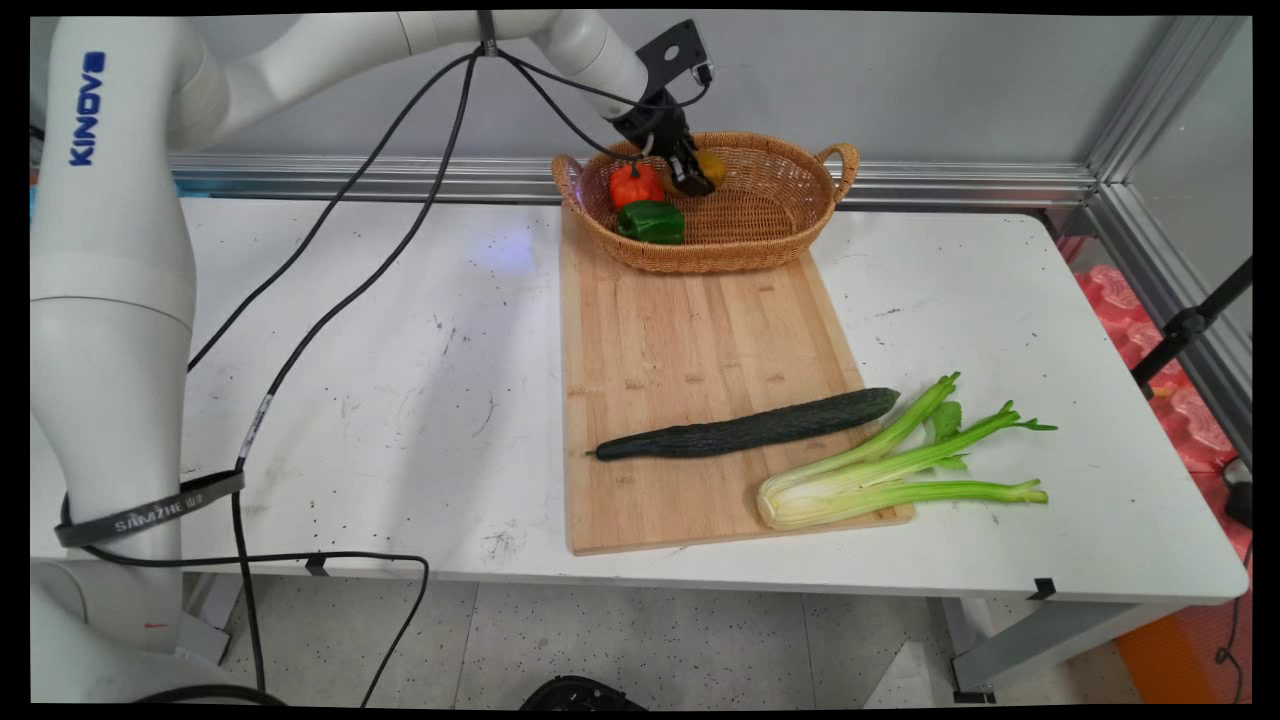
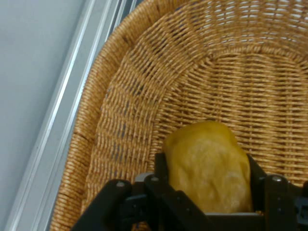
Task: Place the picked object in the vegetable basket
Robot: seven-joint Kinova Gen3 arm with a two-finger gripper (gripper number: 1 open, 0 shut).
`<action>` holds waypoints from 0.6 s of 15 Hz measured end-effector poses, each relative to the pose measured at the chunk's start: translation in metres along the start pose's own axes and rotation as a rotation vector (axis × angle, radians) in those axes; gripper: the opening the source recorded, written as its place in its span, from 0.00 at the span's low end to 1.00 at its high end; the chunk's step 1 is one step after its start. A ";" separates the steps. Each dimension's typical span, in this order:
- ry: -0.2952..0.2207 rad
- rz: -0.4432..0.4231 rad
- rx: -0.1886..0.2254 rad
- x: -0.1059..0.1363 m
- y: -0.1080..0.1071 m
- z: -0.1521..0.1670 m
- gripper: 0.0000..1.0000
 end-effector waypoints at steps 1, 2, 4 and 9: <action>0.000 0.000 0.001 -0.001 -0.001 0.002 0.00; 0.001 -0.001 0.002 -0.001 -0.002 0.004 0.00; 0.003 -0.002 0.002 -0.002 -0.003 0.007 0.00; 0.016 -0.005 0.003 -0.002 -0.005 0.015 1.00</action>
